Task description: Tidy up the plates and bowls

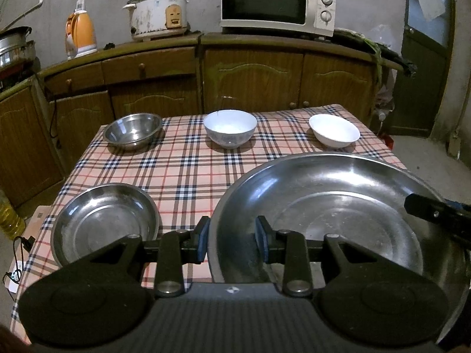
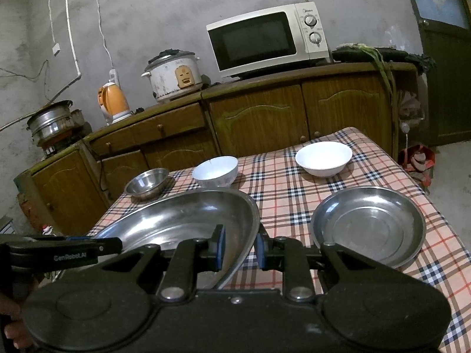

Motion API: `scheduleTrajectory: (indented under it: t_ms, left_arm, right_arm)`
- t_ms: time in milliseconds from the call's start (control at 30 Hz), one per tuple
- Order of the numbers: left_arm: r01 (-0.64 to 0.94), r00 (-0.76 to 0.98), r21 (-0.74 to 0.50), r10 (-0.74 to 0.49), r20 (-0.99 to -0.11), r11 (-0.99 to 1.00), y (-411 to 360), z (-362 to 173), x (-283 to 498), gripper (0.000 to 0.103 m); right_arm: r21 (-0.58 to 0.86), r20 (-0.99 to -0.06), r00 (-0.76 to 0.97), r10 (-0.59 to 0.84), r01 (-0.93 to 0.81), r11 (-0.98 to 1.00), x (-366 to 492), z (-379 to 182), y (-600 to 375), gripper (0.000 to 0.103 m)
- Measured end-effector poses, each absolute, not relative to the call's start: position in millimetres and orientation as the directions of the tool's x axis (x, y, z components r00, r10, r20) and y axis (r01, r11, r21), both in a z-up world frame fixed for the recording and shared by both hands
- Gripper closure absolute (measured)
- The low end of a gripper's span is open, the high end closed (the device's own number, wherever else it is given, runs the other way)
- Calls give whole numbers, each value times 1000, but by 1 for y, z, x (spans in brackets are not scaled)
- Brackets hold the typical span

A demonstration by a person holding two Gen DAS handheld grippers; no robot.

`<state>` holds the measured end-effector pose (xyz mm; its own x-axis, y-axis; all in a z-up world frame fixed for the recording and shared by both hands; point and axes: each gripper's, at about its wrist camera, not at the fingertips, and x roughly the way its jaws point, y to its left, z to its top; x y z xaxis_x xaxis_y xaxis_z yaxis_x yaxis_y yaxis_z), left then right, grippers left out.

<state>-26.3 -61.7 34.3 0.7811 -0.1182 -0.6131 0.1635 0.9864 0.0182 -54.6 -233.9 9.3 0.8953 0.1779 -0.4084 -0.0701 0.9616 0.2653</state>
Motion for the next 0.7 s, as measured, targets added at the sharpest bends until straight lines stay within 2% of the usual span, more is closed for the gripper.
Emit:
scheduleTrajectory:
  t_ms: [700]
  left_arm:
    - [145,770,11,-106,-629,989,-59,28,-20,70]
  right_arm:
    - [271,-433,884,178,-60,961,-46,-1,-229,75]
